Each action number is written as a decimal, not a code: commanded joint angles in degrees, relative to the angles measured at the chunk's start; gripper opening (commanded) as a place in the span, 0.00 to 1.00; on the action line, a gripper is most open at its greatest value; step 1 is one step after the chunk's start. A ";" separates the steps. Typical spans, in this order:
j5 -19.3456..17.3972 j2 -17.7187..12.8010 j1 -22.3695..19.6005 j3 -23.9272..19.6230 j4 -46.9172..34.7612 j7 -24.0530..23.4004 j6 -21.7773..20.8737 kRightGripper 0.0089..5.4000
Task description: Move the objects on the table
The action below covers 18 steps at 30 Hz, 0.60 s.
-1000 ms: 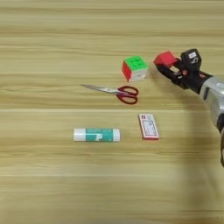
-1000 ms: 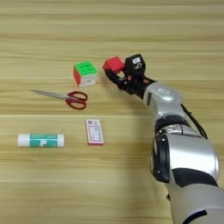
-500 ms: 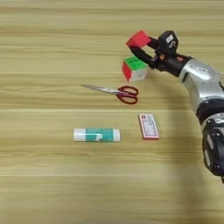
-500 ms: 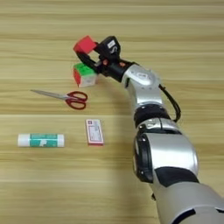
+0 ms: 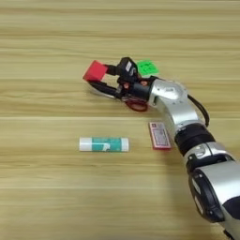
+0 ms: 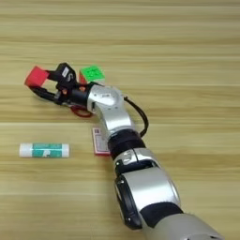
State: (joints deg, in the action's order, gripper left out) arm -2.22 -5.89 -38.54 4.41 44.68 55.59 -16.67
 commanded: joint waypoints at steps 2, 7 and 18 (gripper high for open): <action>0.89 0.33 -1.42 3.39 -4.88 0.13 0.65 0.44; 3.15 0.77 -0.24 6.67 -4.45 -0.08 1.77 0.44; 3.71 1.75 0.23 8.93 -0.14 1.22 4.52 0.44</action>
